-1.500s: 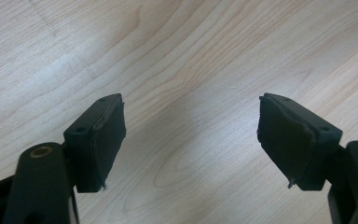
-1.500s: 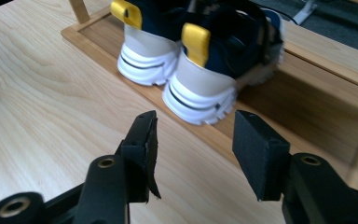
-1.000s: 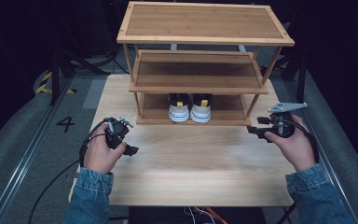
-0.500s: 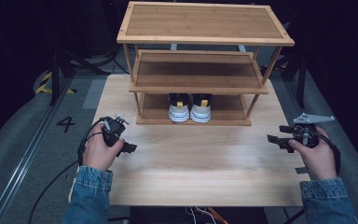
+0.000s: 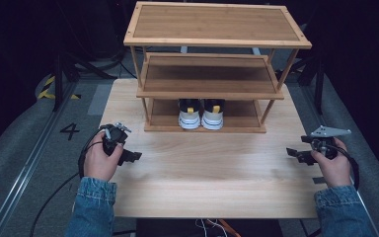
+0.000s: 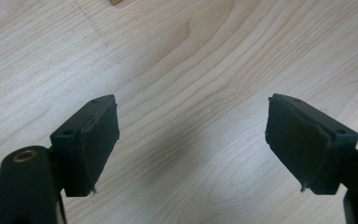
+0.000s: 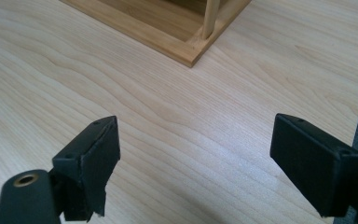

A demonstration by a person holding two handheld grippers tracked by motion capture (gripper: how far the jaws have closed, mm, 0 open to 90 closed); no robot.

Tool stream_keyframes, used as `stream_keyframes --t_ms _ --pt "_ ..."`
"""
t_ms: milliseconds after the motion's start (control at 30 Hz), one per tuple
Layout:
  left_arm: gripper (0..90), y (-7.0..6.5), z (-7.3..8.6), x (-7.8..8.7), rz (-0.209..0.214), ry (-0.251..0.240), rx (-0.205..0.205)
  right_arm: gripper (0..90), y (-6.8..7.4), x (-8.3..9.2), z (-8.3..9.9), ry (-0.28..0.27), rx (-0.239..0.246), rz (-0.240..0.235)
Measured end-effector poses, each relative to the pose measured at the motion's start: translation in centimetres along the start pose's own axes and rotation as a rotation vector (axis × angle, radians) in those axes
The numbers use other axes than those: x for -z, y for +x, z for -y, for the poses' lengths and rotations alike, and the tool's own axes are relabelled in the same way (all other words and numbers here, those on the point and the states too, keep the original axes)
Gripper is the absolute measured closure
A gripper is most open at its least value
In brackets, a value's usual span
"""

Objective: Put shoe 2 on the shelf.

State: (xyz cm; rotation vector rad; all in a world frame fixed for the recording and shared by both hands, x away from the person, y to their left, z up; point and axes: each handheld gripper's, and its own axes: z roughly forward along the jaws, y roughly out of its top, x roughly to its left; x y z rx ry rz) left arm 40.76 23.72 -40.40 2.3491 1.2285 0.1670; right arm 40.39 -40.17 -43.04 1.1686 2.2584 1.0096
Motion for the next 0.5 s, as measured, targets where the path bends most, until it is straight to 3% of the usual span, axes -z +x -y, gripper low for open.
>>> stream_keyframes --t_ms 67,200,333,500 --pt "18.0 0.2 0.1 -0.1 0.01 0.011 0.008 16.5 -0.2 -0.4 0.4 0.008 -0.013 0.007" --pt "18.2 0.5 0.2 -0.4 0.009 0.023 0.028 16.5 -0.6 -1.0 1.3 0.041 -0.092 0.0" --pt "18.5 0.9 0.5 -0.6 0.005 0.022 0.064 16.7 -1.2 -1.2 2.3 0.077 -0.148 0.033" --pt "18.5 1.1 0.6 -0.8 0.002 0.031 0.069 16.4 -1.5 -1.5 2.9 0.063 -0.158 0.016"
